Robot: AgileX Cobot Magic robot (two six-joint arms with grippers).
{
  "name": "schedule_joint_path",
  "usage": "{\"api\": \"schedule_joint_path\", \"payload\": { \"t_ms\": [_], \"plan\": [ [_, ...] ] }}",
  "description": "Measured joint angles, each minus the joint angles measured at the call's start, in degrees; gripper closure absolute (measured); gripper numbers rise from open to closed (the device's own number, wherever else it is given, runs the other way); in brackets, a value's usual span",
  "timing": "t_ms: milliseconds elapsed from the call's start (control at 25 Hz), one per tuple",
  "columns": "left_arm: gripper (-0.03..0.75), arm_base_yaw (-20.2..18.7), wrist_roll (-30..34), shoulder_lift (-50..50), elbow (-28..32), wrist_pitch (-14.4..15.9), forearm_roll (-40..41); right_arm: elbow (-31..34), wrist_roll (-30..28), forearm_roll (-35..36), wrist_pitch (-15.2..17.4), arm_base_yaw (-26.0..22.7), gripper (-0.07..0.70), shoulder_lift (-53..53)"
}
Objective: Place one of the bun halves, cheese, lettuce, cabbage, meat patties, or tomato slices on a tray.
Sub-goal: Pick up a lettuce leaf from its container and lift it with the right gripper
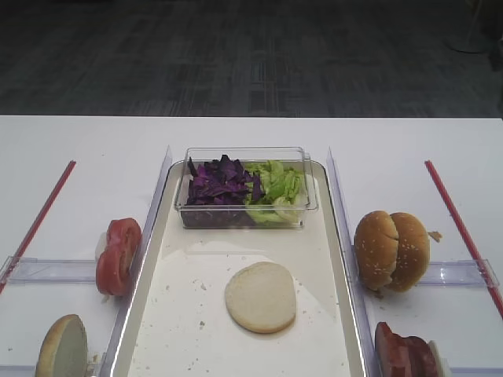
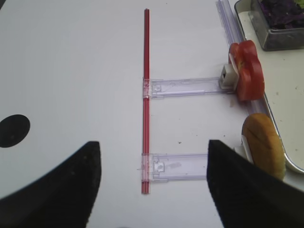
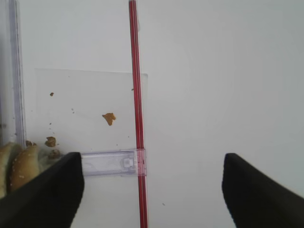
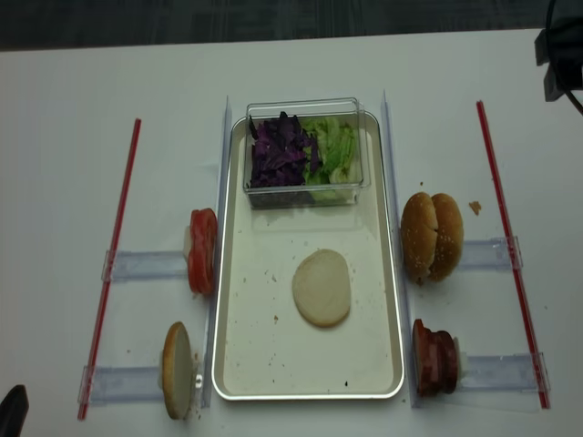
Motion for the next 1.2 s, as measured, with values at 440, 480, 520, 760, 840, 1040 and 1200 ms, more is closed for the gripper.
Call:
{"api": "schedule_joint_path", "payload": {
  "t_ms": [440,480,520,760,840,1040,1200],
  "plan": [
    [0.277,0.0,0.0,0.0,0.0,0.0,0.0,-10.0,-1.5,3.0,1.9,0.0,0.018,13.1],
    [0.277,0.0,0.0,0.0,0.0,0.0,0.0,-10.5,-1.5,3.3,2.0,0.0,0.018,14.1],
    [0.277,0.0,0.0,0.0,0.0,0.0,0.0,-11.0,-1.6,3.6,2.0,0.0,0.018,14.9],
    [0.277,0.0,0.0,0.0,0.0,0.0,0.0,-13.0,-2.1,4.4,2.3,0.0,0.018,19.0],
    [0.277,0.0,0.0,0.0,0.0,0.0,0.0,-13.0,-2.1,4.6,2.3,0.0,0.018,19.6],
    [0.277,0.0,0.0,0.0,0.0,0.0,0.0,-13.1,-2.5,4.6,2.2,0.0,0.018,20.6],
    [0.277,0.0,0.0,0.0,0.0,0.0,0.0,-13.7,-2.6,4.8,2.2,0.0,0.018,21.5]
  ]
}}
